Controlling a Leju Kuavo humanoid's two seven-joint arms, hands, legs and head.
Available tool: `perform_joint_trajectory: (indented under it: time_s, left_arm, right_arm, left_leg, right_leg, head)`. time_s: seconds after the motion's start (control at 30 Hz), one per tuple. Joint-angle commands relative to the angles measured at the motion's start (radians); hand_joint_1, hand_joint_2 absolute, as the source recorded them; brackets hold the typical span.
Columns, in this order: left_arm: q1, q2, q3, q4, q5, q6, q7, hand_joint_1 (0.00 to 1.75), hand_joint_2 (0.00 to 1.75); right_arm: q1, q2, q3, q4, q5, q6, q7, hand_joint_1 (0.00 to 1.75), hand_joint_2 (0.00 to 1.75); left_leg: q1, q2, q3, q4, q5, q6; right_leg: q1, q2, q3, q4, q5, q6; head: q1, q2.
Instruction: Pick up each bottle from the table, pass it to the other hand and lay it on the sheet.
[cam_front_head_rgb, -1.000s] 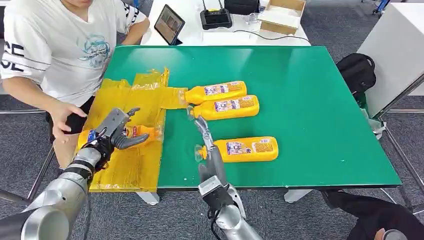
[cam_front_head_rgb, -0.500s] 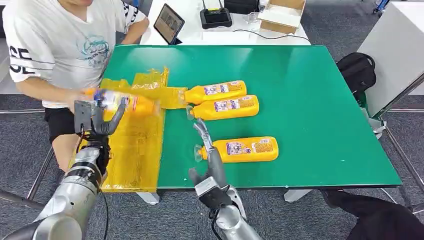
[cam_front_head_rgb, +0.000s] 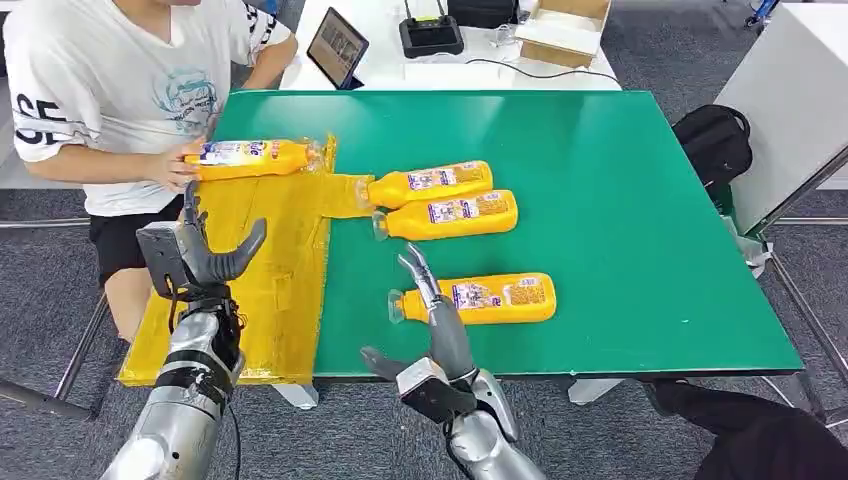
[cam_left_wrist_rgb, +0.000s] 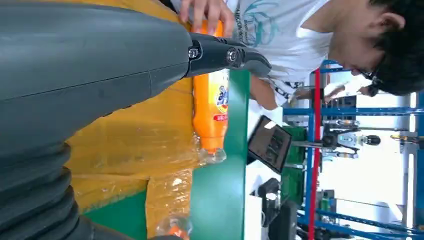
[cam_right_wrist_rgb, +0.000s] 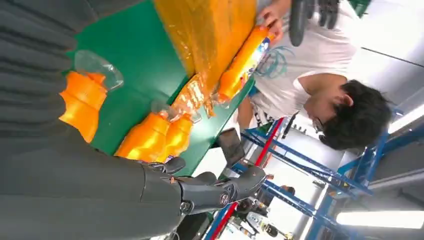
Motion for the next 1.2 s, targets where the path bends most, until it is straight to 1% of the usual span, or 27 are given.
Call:
perform_joint_trajectory:
  time_s: [0.03, 0.07, 0.1, 0.2, 0.3, 0.33, 0.47, 0.5, 0.6, 0.7, 0.8, 0.83, 0.87, 0.9, 1.03, 1.07, 1.1, 1.13, 1.2]
  left_arm:
    - [0.22, -0.048, -0.129, -0.281, 0.087, 0.035, 0.001, 0.0, 1.75]
    - [0.253, -0.056, -0.14, -0.306, 0.109, 0.044, 0.007, 0.0, 1.75]
    - [0.272, -0.055, -0.153, -0.313, 0.122, 0.037, 0.013, 0.0, 1.75]
    - [0.299, -0.047, -0.171, -0.287, 0.137, 0.048, 0.019, 0.0, 1.75]
    - [0.304, -0.04, -0.175, -0.267, 0.139, 0.044, 0.016, 0.0, 1.75]
    - [0.307, -0.038, -0.18, -0.271, 0.131, 0.046, 0.009, 0.0, 1.75]
    - [0.321, -0.038, -0.194, -0.288, 0.109, 0.043, 0.013, 0.0, 1.75]
    - [0.322, -0.036, -0.201, -0.288, 0.101, 0.044, 0.014, 0.0, 1.75]
    - [0.323, -0.036, -0.207, -0.283, 0.095, 0.038, 0.018, 0.0, 1.75]
    - [0.321, -0.035, -0.209, -0.266, 0.086, 0.038, 0.025, 0.0, 1.75]
    - [0.327, -0.034, -0.21, -0.25, 0.082, 0.036, 0.023, 0.0, 1.75]
    - [0.327, -0.034, -0.21, -0.25, 0.082, 0.036, 0.023, 0.0, 1.75]
    - [0.326, -0.035, -0.209, -0.25, 0.082, 0.034, 0.023, 0.0, 1.75]
    - [0.327, -0.034, -0.209, -0.251, 0.08, 0.032, 0.022, 0.0, 1.75]
    - [0.327, -0.034, -0.209, -0.252, 0.08, 0.032, 0.022, 0.0, 1.75]
    - [0.326, -0.034, -0.209, -0.251, 0.078, 0.032, 0.022, 0.0, 1.75]
    - [0.324, -0.031, -0.213, -0.246, 0.07, 0.034, 0.028, 0.0, 1.75]
    - [0.324, -0.029, -0.213, -0.24, 0.065, 0.032, 0.03, 0.0, 1.75]
    - [0.324, -0.029, -0.212, -0.232, 0.065, 0.029, 0.03, 0.0, 1.75]
  right_arm:
    - [-0.03, -0.128, -0.14, -0.063, 0.135, -0.02, 0.126, 0.0, 1.75]
    - [-0.039, -0.139, -0.165, -0.055, 0.161, -0.004, 0.163, 0.0, 1.75]
    - [-0.046, -0.147, -0.181, -0.048, 0.182, -0.001, 0.179, 0.0, 1.75]
    - [-0.089, -0.154, -0.208, 0.014, 0.233, 0.021, 0.222, 0.0, 1.75]
    - [-0.147, -0.175, -0.185, 0.092, 0.294, 0.063, 0.285, 0.0, 1.75]
    - [-0.163, -0.179, -0.178, 0.11, 0.308, 0.074, 0.296, 0.0, 1.75]
    - [-0.202, -0.181, -0.165, 0.154, 0.328, 0.104, 0.322, 0.0, 1.75]
    - [-0.207, -0.181, -0.163, 0.16, 0.329, 0.109, 0.33, 0.0, 1.75]
    - [-0.239, -0.192, -0.146, 0.216, 0.322, 0.169, 0.363, 0.0, 1.75]
    - [-0.279, -0.208, -0.123, 0.306, 0.316, 0.231, 0.398, 0.0, 1.75]
    - [-0.296, -0.22, -0.117, 0.368, 0.315, 0.251, 0.4, 0.0, 1.75]
    - [-0.296, -0.22, -0.117, 0.368, 0.315, 0.251, 0.4, 0.0, 1.75]
    - [-0.303, -0.224, -0.111, 0.383, 0.318, 0.259, 0.402, 0.0, 1.75]
    - [-0.311, -0.228, -0.103, 0.399, 0.316, 0.278, 0.404, 0.0, 1.75]
    - [-0.311, -0.23, -0.103, 0.4, 0.315, 0.279, 0.404, 0.0, 1.75]
    - [-0.313, -0.233, -0.096, 0.402, 0.316, 0.29, 0.405, 0.0, 1.75]
    - [-0.312, -0.238, -0.092, 0.399, 0.312, 0.299, 0.405, 0.0, 1.75]
    - [-0.311, -0.243, -0.09, 0.399, 0.298, 0.317, 0.405, 0.0, 1.75]
    - [-0.31, -0.253, -0.09, 0.402, 0.29, 0.328, 0.404, 0.0, 1.75]
  left_leg:
    - [-0.001, 0.001, 0.004, -0.001, -0.002, 0.003]
    - [-0.002, 0.0, 0.003, -0.001, -0.001, 0.002]
    - [-0.001, 0.0, 0.004, -0.001, -0.002, 0.003]
    - [-0.002, 0.0, 0.002, -0.001, -0.001, 0.002]
    - [-0.002, 0.001, 0.003, -0.001, -0.002, 0.002]
    - [-0.002, 0.001, 0.001, -0.001, -0.001, 0.002]
    - [-0.001, 0.003, 0.004, -0.001, -0.002, 0.002]
    - [-0.001, 0.001, 0.001, -0.001, -0.001, 0.002]
    - [-0.001, 0.002, 0.004, 0.0, -0.002, 0.003]
    - [-0.001, 0.001, 0.002, -0.001, -0.001, 0.002]
    - [-0.001, 0.002, 0.004, -0.001, -0.002, 0.002]
    - [-0.001, 0.001, 0.002, -0.001, -0.001, 0.002]
    - [-0.001, 0.001, 0.004, -0.002, -0.002, 0.002]
    - [-0.001, 0.001, 0.002, -0.001, -0.001, 0.002]
    - [-0.001, 0.001, 0.002, -0.001, -0.001, 0.002]
    - [-0.001, 0.001, 0.004, -0.001, -0.002, 0.002]
    - [-0.001, 0.001, 0.001, -0.001, -0.001, 0.002]
    - [-0.001, 0.001, 0.003, -0.001, -0.002, 0.002]
    - [-0.001, 0.0, 0.002, -0.001, -0.001, 0.002]
  right_leg:
    - [0.0, -0.001, 0.005, -0.003, -0.001, -0.001]
    - [-0.001, -0.001, 0.004, -0.002, -0.001, -0.001]
    - [0.0, -0.001, 0.006, -0.003, -0.001, -0.001]
    - [-0.001, -0.001, 0.004, -0.003, -0.001, -0.001]
    - [-0.001, 0.0, 0.005, -0.003, -0.001, -0.003]
    - [-0.001, 0.0, 0.003, -0.003, 0.0, -0.002]
    - [0.0, 0.001, 0.005, -0.004, 0.0, -0.004]
    - [0.0, 0.0, 0.003, -0.003, 0.0, -0.002]
    - [0.0, 0.0, 0.005, -0.003, -0.001, -0.003]
    - [0.0, 0.0, 0.003, -0.003, 0.0, -0.001]
    - [0.0, 0.0, 0.006, -0.004, -0.001, -0.002]
    - [0.0, 0.0, 0.004, -0.004, 0.0, -0.001]
    - [0.0, 0.0, 0.006, -0.004, 0.0, -0.003]
    - [0.0, 0.0, 0.004, -0.003, 0.0, -0.002]
    - [0.0, 0.0, 0.003, -0.003, 0.0, -0.002]
    - [0.0, 0.0, 0.006, -0.003, -0.001, -0.003]
    - [0.0, 0.0, 0.003, -0.003, 0.0, -0.002]
    - [0.0, 0.0, 0.005, -0.003, -0.001, -0.003]
    - [0.0, -0.001, 0.004, -0.003, 0.0, -0.002]
  head:
    - [0.0, 0.0]
    - [0.001, 0.0]
    - [0.0, 0.0]
    - [0.001, 0.0]
    - [0.0, 0.0]
    - [0.0, 0.0]
    - [0.0, 0.0]
    - [0.001, 0.0]
    - [0.0, 0.0]
    - [0.0, 0.0]
    - [0.0, 0.0]
    - [0.0, 0.0]
    - [0.0, 0.0]
    - [0.0, 0.0]
    - [0.0, 0.0]
    - [0.0, 0.0]
    - [0.0, 0.0]
    - [0.0, 0.0]
    - [0.0, 0.0]
